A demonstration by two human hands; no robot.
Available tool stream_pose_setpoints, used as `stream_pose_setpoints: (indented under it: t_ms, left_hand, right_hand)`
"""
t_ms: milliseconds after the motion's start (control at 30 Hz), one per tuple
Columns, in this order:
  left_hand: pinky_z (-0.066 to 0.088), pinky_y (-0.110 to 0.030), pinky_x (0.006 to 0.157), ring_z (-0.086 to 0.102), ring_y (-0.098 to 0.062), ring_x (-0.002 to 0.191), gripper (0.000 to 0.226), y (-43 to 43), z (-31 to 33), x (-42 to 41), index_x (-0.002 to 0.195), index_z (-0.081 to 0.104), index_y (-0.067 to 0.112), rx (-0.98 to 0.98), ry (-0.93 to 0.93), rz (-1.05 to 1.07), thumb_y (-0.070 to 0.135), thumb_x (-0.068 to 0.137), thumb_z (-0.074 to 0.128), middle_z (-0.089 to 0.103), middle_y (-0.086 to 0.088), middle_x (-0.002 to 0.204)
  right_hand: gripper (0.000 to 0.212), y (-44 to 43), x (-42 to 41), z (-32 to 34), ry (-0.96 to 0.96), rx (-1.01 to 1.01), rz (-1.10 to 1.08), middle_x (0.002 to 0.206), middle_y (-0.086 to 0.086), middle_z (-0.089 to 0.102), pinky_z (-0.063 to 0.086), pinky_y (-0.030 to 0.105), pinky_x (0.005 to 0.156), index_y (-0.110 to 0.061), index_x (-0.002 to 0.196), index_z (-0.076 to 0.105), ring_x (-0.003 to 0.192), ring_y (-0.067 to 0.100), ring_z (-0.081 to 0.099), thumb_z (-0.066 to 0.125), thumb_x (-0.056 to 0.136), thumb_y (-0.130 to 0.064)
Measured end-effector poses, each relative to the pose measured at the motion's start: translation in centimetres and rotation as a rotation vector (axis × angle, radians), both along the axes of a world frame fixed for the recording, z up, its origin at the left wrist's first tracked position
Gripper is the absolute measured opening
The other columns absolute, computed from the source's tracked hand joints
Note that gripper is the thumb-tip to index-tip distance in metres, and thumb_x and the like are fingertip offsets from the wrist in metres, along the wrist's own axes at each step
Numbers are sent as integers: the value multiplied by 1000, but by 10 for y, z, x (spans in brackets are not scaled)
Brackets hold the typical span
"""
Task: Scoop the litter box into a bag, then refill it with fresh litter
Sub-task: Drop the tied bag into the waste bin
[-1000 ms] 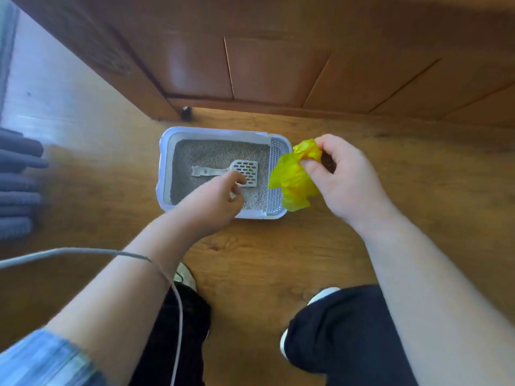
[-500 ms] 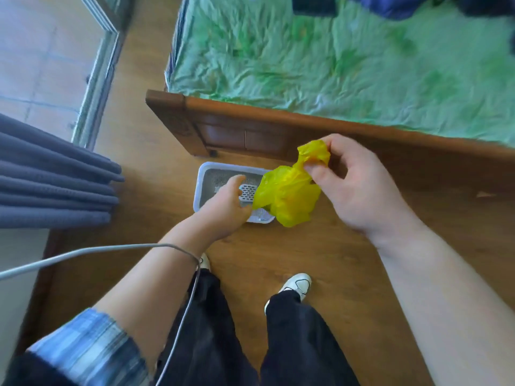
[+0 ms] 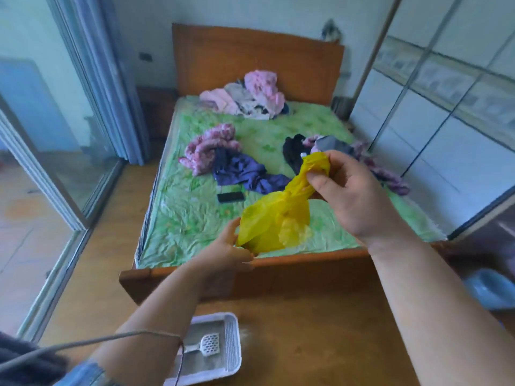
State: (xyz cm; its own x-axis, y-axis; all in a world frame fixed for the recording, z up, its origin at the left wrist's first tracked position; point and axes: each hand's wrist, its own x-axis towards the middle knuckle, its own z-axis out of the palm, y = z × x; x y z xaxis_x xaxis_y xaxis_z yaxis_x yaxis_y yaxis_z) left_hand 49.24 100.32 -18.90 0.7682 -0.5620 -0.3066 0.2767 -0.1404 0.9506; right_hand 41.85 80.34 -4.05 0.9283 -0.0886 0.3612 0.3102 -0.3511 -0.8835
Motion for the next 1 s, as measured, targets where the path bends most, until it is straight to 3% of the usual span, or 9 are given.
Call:
stream_pose_setpoints:
  t_ms: [67,167,300,400,467,533,633,767,1000]
  left_hand:
    - [59,-40,70,67,-30,96,79,-24,19,3,139,42,19,-64,54,-29,-10,71,71,58,-23,129]
    - [58,-37,73,69,-25,91,61,-68,46,2,130,52,13,-24,26,-87,4,73,73,62,-22,126]
    - [58,-35,71,70,-24,89,34,-137,67,-8,125,55,11,38,-31,-142,5,92,61,67,-22,117]
    - [58,-41,79,71,-23,90,30,-196,81,-22,122,56,10,45,-76,-191,6,93,61,70,-20,112]
    - [57,-42,80,71,-25,93,30,-239,89,-31,123,56,13,22,-92,-227,7,94,61,70,-18,112]
    - [57,-40,78,71,-27,96,29,-284,98,-42,123,57,17,-11,-98,-274,9,95,59,71,-16,113]
    - [58,-39,77,71,-27,97,29,-346,107,-60,124,56,17,-49,-100,-327,11,96,59,72,-14,111]
    - [57,-42,83,71,-29,101,29,-417,117,-84,123,55,20,-77,-93,-397,10,96,58,73,-14,109]
    - [58,-46,84,70,-30,103,31,-533,119,-97,126,55,16,-68,-154,-552,11,96,59,70,-16,113]
  right_hand:
    - [9,-22,-10,18,-31,7,-68,85,4,70,60,36,76,-16,94,65,81,15,65,58,97,-11]
    - [9,-60,-29,36,-47,-38,-187,77,-2,67,54,23,62,-19,93,65,72,10,64,59,98,-13]
    - [8,-123,-62,51,-78,-140,-363,85,2,69,56,30,71,-16,100,66,77,11,68,61,97,-20]
    - [7,-172,-90,61,-87,-145,-468,81,6,68,58,44,75,-20,93,64,73,15,69,61,95,-26]
    - [17,-206,-107,70,-94,-136,-529,81,8,68,58,55,77,-20,92,63,71,21,71,61,88,-37]
    - [28,-241,-123,80,-94,-120,-575,84,13,68,58,57,76,-16,97,65,72,26,71,60,84,-40]
    - [27,-295,-140,96,-89,-109,-612,91,20,67,58,58,77,-14,100,65,80,34,70,61,88,-38]
    - [12,-361,-158,116,-77,-98,-667,87,8,65,60,49,82,-14,96,64,77,24,70,59,98,-24]
    - [16,-456,-173,128,-83,-109,-779,86,7,63,61,45,80,-8,99,64,73,18,66,58,99,-22]
